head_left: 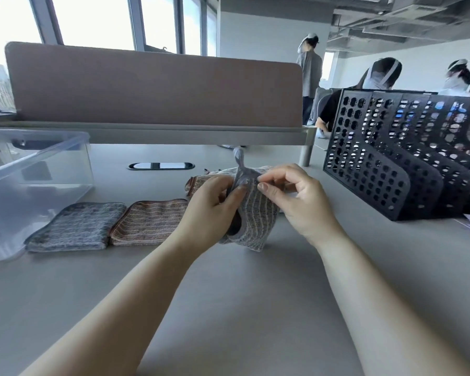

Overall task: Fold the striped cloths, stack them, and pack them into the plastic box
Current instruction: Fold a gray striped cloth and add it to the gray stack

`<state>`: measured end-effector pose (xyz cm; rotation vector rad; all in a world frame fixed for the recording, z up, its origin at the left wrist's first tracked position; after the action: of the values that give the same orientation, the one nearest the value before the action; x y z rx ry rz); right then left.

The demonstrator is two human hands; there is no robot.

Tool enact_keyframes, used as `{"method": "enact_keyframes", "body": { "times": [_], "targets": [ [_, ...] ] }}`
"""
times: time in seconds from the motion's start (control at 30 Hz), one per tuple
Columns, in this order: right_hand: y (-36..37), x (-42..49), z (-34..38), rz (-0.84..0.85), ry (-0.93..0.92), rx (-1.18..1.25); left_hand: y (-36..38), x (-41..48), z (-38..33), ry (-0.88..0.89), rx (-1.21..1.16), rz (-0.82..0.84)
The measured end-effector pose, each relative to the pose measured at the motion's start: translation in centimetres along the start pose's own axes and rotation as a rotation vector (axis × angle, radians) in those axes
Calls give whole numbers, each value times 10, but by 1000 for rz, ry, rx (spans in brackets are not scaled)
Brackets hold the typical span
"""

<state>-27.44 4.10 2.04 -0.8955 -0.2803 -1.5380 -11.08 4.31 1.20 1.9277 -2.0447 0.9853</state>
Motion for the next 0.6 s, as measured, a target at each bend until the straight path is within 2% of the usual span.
{"method": "enact_keyframes", "body": {
  "times": [0.17, 0.27, 0.43, 0.6],
  "targets": [
    [7, 2, 1, -35, -69, -105, 2, -2, -4, 44, 17, 5],
    [6, 3, 2, -53, -75, -103, 2, -2, -6, 88, 96, -4],
    [9, 4, 1, 9, -43, 1, 2, -3, -5, 143, 209, -27],
    [10, 4, 1, 3, -99, -68, 3, -2, -1, 192, 278, -39]
  ]
}}
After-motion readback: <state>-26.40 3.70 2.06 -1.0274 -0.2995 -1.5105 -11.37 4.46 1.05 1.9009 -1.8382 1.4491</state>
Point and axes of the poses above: each hand's wrist, its own x-axis towards the middle knuckle, its own y-axis out of the palm, z = x × y, the point moved 3 cm from there along x, towards the middle knuckle
